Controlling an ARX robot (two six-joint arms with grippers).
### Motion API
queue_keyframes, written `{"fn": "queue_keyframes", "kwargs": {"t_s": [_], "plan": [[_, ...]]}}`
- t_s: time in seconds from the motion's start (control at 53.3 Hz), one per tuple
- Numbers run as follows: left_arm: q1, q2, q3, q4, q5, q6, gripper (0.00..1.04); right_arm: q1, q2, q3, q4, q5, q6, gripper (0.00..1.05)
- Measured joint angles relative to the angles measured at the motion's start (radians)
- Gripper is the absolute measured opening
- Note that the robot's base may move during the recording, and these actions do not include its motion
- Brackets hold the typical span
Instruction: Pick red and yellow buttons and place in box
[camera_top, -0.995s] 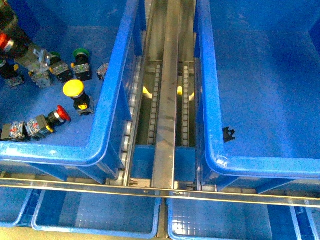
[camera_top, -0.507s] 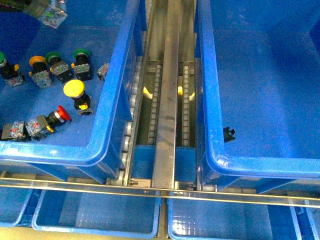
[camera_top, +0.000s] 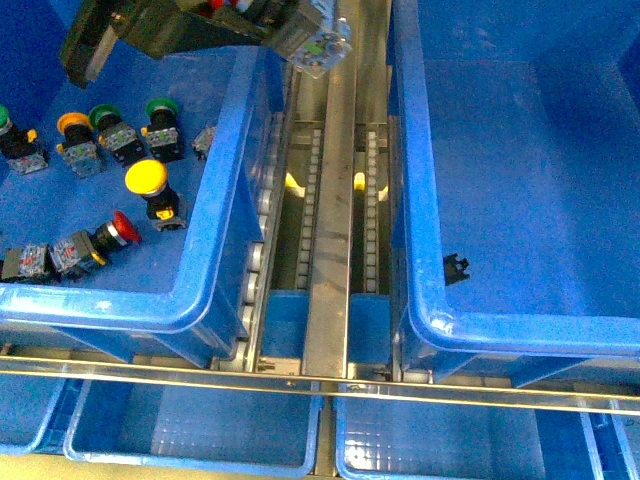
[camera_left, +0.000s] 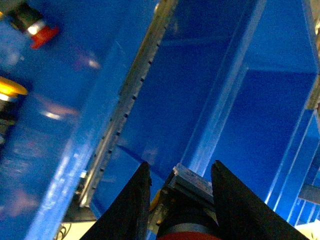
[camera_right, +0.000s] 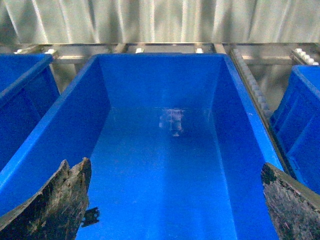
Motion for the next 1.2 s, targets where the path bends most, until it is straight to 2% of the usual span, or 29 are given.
{"fn": "queue_keyframes", "kwargs": {"t_s": [0.338,0.526,0.92,0.995,1.033,1.202], "plan": [[-0.139,0.093,0.101,0.058,-0.016,-0.131,0.31,0.0,0.0,0.0,0.0,0.0,0.0,0.98],[-0.215,0.139,0.154,0.038,-0.024,-0.141,0.31,0.0,0.0,0.0,0.0,0.0,0.0,0.98],[-0.297,0.182,0.171,-0.001,-0.059,-0.14,0.31,0.0,0.0,0.0,0.0,0.0,0.0,0.98],[-0.3,0.203,0.185,-0.002,-0.065,-0.14,0.31,0.08,0.182,0.105,-0.232,0.182,-0.089,0.98],[-0.301,0.207,0.194,-0.003,-0.068,-0.14,0.31,0.111,0.298,0.141,-0.227,0.178,-0.149,0.98],[-0.307,0.219,0.232,-0.007,-0.065,-0.137,0.31,0.22,0.66,0.228,0.026,0.032,-0.395,0.98]]}}
